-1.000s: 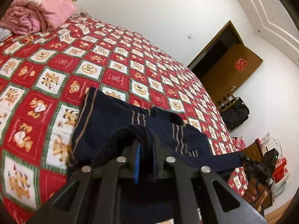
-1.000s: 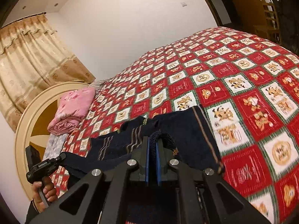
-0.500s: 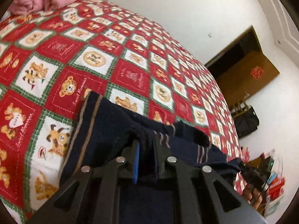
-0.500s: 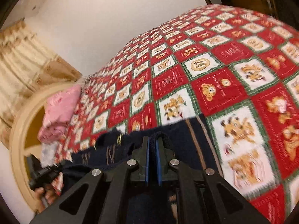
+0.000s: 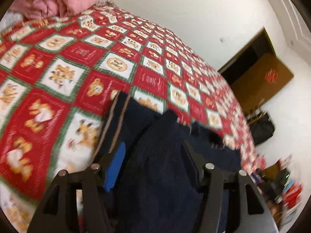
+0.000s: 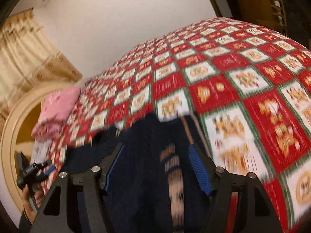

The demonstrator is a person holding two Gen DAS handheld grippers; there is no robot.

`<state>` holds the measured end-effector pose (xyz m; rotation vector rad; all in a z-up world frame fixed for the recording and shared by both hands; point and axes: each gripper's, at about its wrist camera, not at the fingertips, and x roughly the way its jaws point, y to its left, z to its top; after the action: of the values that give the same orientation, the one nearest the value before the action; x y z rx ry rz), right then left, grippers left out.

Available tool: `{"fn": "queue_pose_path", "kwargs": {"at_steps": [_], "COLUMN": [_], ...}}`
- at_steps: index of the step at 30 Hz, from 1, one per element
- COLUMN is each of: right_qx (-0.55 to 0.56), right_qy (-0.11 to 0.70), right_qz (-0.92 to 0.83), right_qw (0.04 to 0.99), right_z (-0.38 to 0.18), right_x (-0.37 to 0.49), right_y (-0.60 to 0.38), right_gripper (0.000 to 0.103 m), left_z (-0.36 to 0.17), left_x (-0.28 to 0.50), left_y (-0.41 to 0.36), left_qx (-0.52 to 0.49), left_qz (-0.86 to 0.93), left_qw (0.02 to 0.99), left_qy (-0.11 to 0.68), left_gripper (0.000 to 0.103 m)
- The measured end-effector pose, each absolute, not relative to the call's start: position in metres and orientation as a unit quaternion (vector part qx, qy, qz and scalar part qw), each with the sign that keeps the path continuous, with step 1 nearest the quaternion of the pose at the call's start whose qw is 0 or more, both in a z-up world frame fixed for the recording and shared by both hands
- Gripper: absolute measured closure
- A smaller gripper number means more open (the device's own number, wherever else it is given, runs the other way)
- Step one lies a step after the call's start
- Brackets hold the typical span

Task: Fold small clothes
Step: 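Open both grippers and release the folded hem onto the sweater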

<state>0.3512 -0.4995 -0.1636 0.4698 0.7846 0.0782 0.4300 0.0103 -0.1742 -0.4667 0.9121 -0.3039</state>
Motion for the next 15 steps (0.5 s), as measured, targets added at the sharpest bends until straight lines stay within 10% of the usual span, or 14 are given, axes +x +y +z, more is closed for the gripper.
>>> {"fn": "queue_pose_path", "kwargs": {"at_steps": [15], "right_qx": [0.108], "right_qy": [0.470], "right_qz": [-0.015], "right_qw": [0.876], "right_z": [-0.211], "right_x": [0.254], "right_y": [-0.474], "right_gripper": [0.056], "left_z": [-0.226], "left_x": [0.351], "left_y": [0.020], "left_qx": [-0.075], "left_qz": [-0.074], "left_qw": [0.884], "left_qy": [0.456], "left_gripper": [0.037]}}
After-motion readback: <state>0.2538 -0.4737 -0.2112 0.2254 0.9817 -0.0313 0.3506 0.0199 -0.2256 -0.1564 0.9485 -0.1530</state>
